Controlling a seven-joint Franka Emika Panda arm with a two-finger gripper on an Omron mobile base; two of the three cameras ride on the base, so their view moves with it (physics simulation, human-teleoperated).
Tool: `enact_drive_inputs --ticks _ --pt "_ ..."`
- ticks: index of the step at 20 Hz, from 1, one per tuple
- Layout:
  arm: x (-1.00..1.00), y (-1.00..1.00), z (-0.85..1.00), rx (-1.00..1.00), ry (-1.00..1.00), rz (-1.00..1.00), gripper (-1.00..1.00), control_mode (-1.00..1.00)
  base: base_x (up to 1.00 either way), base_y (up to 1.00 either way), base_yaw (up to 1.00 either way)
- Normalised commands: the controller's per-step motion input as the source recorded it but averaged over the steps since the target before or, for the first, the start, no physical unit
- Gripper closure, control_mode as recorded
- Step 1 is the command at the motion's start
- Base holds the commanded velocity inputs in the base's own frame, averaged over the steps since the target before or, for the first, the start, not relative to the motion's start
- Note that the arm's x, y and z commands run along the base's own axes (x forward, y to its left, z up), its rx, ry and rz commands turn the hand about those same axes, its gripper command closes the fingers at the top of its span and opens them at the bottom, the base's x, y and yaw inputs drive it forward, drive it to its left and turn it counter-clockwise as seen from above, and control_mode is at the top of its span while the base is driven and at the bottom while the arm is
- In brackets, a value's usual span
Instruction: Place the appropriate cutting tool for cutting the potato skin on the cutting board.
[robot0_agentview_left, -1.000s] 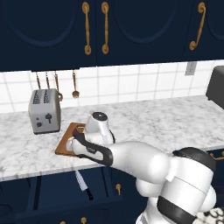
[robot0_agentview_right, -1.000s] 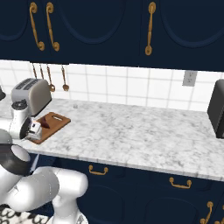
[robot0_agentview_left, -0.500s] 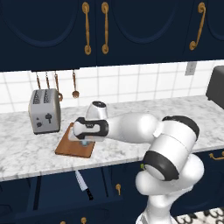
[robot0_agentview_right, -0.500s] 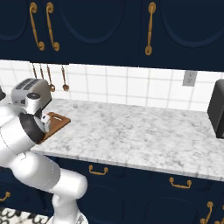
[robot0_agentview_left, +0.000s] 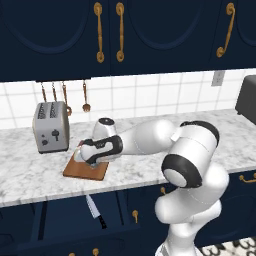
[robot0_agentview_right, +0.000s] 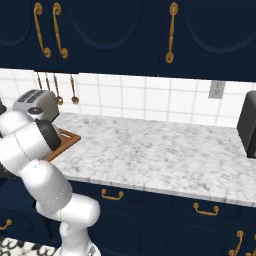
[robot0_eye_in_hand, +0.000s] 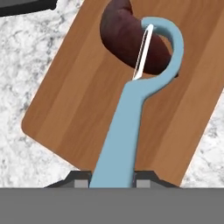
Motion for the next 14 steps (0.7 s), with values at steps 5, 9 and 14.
enact_drive_inputs --ticks 5,9,14 --pt "0.0 0.0 -0.63 -0.03 0.0 0.0 1.0 -1.0 0.0 0.0 0.0" --pt "0.0 0.0 -0.63 -0.03 0.0 0.0 1.0 -1.0 0.0 0.0 0.0" --pt "0.0 0.02 -0.39 -0.04 0.02 0.0 -1.0 -1.0 0.0 0.0 0.0"
